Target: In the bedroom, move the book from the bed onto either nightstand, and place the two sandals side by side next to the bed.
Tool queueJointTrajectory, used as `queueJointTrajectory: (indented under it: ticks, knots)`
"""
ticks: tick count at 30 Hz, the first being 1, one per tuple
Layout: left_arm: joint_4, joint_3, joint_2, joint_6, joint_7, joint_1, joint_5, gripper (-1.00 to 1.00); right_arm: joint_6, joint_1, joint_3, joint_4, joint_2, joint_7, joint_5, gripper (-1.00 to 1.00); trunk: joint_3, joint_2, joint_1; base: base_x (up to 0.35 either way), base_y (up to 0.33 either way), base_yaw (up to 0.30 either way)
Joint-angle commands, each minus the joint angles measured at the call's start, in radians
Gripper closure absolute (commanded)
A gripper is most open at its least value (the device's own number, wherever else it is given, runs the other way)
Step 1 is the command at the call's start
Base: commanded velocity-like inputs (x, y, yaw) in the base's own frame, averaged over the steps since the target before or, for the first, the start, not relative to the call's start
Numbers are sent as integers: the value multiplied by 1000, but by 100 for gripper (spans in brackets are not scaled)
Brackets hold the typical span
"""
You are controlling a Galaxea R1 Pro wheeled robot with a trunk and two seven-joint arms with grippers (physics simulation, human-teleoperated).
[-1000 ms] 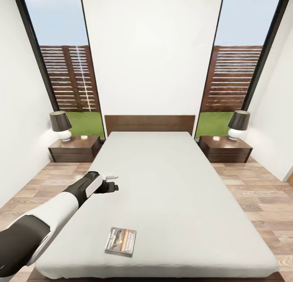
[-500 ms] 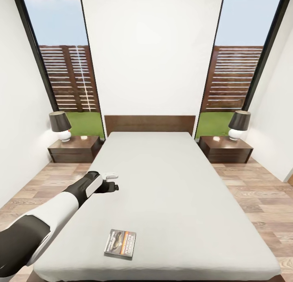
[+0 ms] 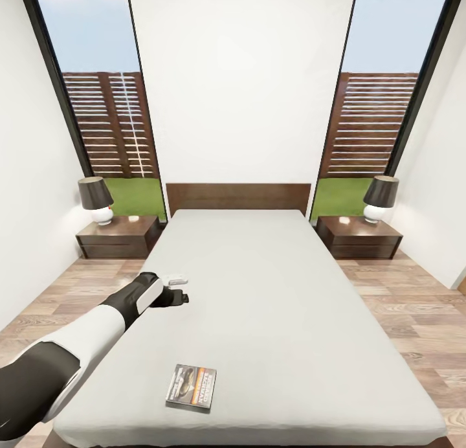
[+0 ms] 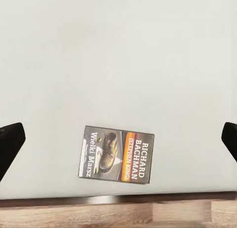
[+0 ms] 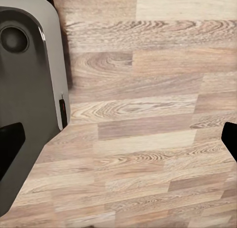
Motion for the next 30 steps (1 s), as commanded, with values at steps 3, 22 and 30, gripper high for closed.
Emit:
queueJointTrajectory:
  ticks: [3,22,30]
  knots:
    - [-1,-6,1,5,7,-1,11,-100,1,-2,-8,3,-1,-4,10,-100,-2,-2,1,0,0,0]
    - [1,-5,3,7,5,-1,11,-100,0,0,-8,3,-2,-4,11,-100,-2,-2,1,0,0,0]
    - [-1,-5,5,7,4,0,13,-100,0,0,-7,3,0,-4,12,-100,-2,-2,1,0,0,0]
